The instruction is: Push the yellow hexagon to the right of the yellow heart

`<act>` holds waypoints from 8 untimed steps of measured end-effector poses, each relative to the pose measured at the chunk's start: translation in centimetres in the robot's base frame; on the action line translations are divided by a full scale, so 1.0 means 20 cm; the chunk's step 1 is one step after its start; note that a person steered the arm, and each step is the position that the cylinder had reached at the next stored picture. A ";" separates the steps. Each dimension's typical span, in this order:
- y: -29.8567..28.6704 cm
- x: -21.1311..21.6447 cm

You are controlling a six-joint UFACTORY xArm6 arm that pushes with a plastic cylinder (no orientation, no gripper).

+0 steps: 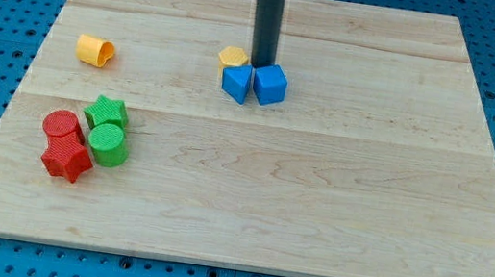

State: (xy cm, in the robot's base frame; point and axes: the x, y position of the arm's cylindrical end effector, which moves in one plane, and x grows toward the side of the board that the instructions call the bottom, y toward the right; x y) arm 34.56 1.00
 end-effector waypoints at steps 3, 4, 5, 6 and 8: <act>-0.28 -0.02; -0.36 0.19; -0.62 0.19; -0.87 0.16; -0.86 0.16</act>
State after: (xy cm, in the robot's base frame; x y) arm 37.67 -16.21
